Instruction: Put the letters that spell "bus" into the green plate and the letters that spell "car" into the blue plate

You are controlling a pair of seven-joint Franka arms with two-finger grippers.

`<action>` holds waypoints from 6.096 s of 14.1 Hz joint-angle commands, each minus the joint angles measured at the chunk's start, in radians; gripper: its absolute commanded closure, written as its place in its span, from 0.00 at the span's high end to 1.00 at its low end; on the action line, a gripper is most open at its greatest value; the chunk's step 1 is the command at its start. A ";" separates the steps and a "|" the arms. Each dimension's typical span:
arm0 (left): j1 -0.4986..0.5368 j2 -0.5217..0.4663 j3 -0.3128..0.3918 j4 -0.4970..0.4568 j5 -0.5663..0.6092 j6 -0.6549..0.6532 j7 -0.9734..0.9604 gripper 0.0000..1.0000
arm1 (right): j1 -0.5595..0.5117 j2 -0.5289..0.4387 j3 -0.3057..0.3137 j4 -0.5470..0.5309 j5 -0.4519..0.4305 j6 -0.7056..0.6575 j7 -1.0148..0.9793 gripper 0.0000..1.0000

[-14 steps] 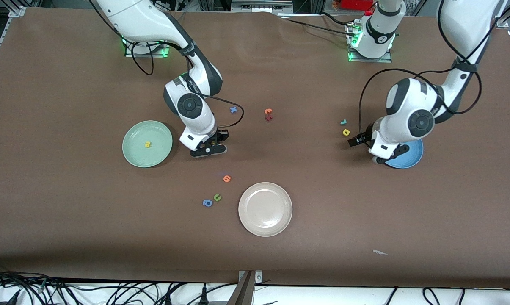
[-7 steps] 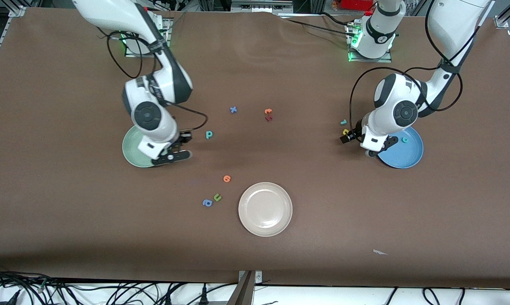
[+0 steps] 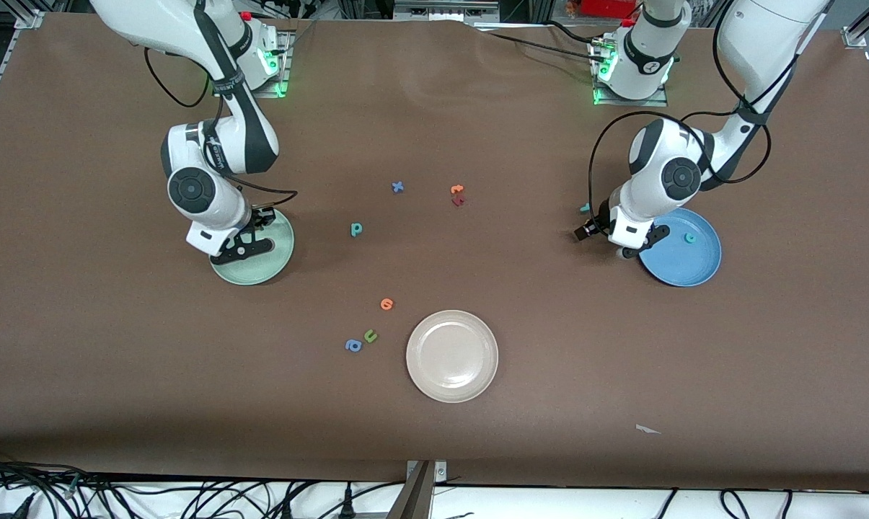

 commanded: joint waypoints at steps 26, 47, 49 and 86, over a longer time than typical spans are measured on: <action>-0.010 0.011 0.001 -0.007 0.051 0.011 -0.003 0.11 | 0.063 0.166 0.319 0.221 0.016 0.096 0.653 0.54; 0.320 0.046 0.007 0.326 0.117 -0.567 0.589 0.13 | 0.051 0.007 0.043 0.227 0.016 -0.200 0.190 0.06; 0.323 0.060 0.009 0.313 0.134 -0.529 0.586 0.41 | 0.034 0.028 0.017 0.210 0.015 -0.185 0.152 0.07; 0.317 -0.038 -0.332 -0.158 0.243 0.020 0.043 0.48 | -0.518 -0.449 0.396 0.442 -0.053 -0.653 0.122 1.00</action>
